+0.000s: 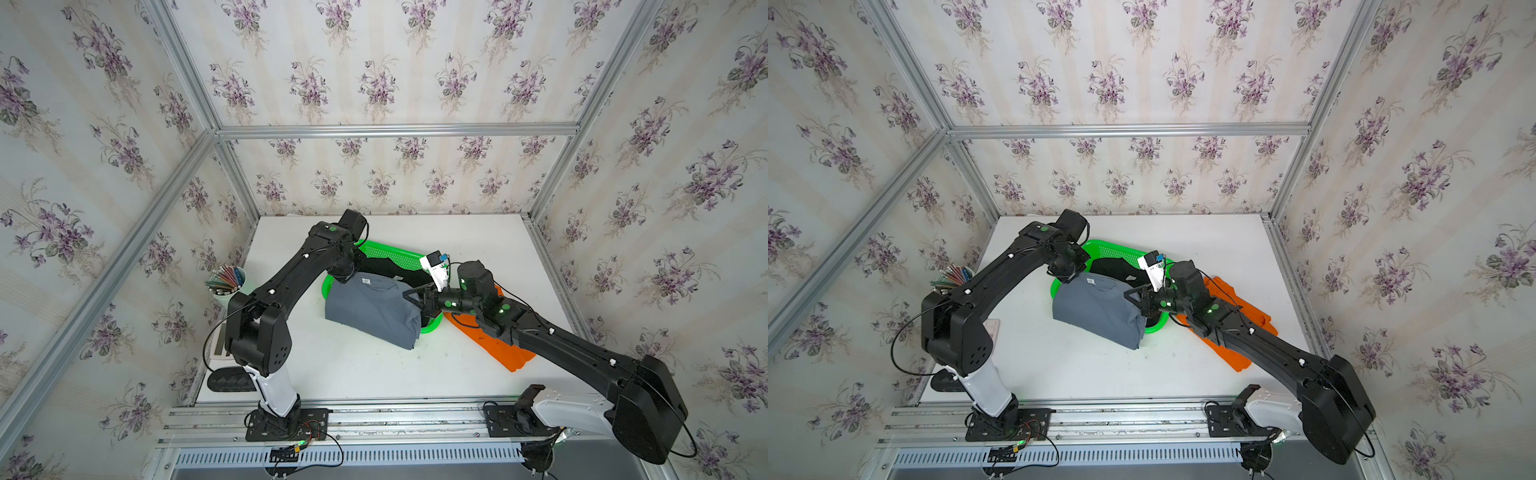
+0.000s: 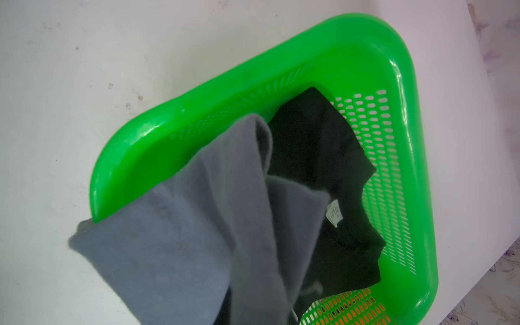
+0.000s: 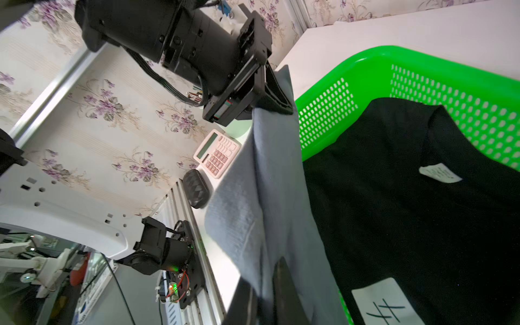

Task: Put the folded t-shirts into the basket
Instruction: Place the T-shirt in the bin.

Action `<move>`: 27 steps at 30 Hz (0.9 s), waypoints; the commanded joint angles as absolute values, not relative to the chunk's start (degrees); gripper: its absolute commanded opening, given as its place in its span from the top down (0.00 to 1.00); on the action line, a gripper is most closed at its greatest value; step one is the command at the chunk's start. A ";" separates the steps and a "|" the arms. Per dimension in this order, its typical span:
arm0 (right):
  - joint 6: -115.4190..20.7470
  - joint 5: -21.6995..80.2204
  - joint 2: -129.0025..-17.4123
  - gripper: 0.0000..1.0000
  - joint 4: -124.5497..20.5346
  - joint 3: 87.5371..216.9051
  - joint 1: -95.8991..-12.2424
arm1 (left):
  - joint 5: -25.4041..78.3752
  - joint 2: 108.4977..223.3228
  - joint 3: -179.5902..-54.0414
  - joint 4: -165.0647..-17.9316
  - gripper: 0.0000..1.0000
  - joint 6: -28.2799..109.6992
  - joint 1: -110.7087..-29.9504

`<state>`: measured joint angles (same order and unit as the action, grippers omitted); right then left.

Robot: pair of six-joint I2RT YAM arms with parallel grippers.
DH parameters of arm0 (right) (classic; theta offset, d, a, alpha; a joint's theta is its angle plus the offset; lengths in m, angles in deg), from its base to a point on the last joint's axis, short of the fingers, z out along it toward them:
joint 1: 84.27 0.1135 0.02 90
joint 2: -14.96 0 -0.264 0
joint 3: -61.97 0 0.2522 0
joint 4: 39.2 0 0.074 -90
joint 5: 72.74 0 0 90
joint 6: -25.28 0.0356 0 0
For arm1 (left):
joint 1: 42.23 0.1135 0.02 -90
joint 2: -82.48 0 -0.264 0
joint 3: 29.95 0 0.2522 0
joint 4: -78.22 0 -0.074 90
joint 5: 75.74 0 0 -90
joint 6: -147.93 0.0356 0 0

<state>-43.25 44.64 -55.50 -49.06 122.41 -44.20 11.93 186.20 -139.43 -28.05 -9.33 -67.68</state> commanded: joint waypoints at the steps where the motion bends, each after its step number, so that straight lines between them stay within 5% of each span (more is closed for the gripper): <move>1: -48.72 42.74 -57.11 1.00 -54.92 123.80 -45.17 | 11.77 190.44 -144.42 -28.23 1.00 -4.17 -68.32; 27: -58.04 39.79 -69.44 1.00 -61.85 128.56 -55.89 | 12.43 209.04 -160.03 -24.51 1.00 -3.77 -68.91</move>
<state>-55.86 41.75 -69.03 -57.97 127.39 -55.35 13.98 208.06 -158.38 -27.29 -2.32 -69.34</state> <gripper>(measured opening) 0.091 0.104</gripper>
